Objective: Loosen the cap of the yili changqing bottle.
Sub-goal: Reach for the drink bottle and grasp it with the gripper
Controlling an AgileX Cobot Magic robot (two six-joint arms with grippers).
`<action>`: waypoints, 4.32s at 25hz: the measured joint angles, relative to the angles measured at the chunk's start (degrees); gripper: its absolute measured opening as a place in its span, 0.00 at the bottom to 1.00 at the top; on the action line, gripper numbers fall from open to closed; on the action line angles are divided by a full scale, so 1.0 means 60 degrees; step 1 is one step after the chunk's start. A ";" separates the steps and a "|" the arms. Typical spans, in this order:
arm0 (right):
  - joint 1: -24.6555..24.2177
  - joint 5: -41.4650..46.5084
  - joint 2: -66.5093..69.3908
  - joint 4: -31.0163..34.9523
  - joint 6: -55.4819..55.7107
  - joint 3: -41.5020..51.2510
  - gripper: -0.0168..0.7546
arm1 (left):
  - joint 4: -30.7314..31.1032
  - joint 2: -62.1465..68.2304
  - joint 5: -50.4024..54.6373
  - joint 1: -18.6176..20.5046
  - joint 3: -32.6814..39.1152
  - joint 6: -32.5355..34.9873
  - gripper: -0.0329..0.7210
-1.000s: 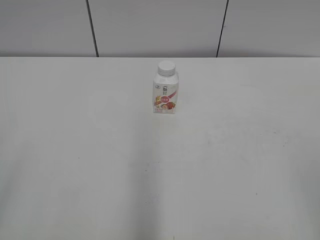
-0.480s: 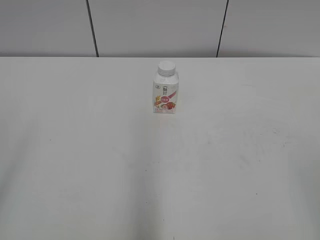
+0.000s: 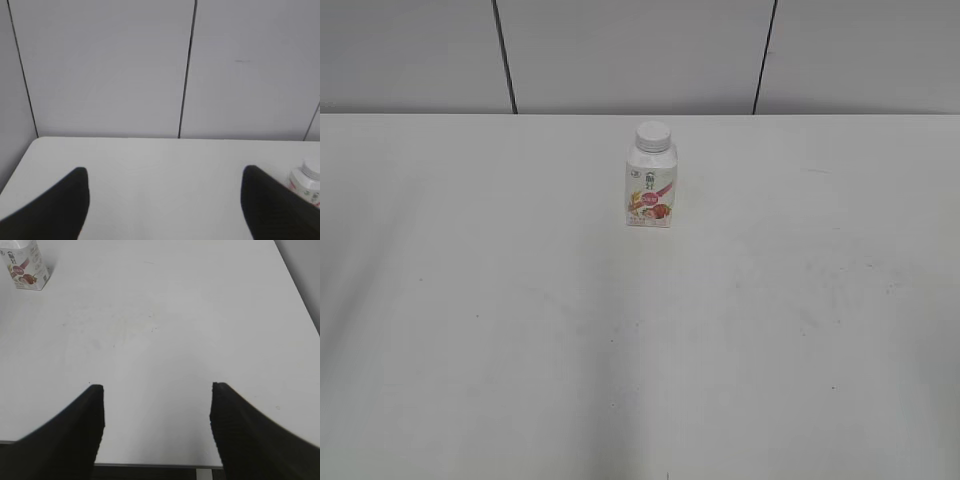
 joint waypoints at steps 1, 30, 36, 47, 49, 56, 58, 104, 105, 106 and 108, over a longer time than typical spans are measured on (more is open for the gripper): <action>0.0000 0.0000 0.0000 0.0000 0.0000 0.0000 0.71 | 0.0128 0.0508 -0.0497 0.0000 0.0000 0.0008 0.79; 0.0000 0.0000 0.0000 0.0000 0.0000 0.0000 0.71 | 0.5671 1.0131 -1.0669 0.0000 -0.0007 -0.1291 0.79; 0.0000 -0.0004 0.0000 0.0000 0.0000 0.0000 0.71 | 0.7947 1.1297 -1.2746 0.0056 -0.0171 -0.1638 0.79; 0.0000 -0.0004 0.0000 0.0000 0.0000 0.0000 0.71 | 1.1997 1.4541 -1.4470 0.0270 -0.3299 -0.3840 0.79; 0.0000 -0.0004 0.0000 0.0000 0.0000 0.0000 0.71 | 1.2344 1.5044 -1.4470 0.0270 -0.4020 -0.4081 0.79; 0.0000 -0.0004 0.0000 0.0000 0.0000 0.0000 0.71 | 1.3517 1.6682 -1.4501 0.0259 -0.6441 -0.5600 0.79; 0.0000 -0.0004 0.0000 0.0000 0.0000 0.0000 0.71 | 1.3813 1.7142 -1.4501 0.0203 -0.7047 -0.6093 0.79; 0.0000 -0.0004 0.0000 0.0000 0.0008 0.0000 0.71 | 1.4324 2.0653 -1.4505 -0.1894 -1.2279 -0.9096 0.72; 0.0000 -0.0004 0.0000 0.0000 0.0008 0.0000 0.71 | 1.4316 2.0653 -1.4488 -0.1894 -1.2279 -0.9096 0.68; 0.0000 -0.0004 0.0000 0.0000 0.0008 0.0000 0.71 | 1.4316 2.0653 -1.4478 -0.1894 -1.2279 -0.9096 0.66; 0.0000 -0.0004 0.0000 0.0000 0.0008 0.0000 0.71 | 1.4325 2.0659 -1.4468 -0.1894 -1.2279 -0.9096 0.60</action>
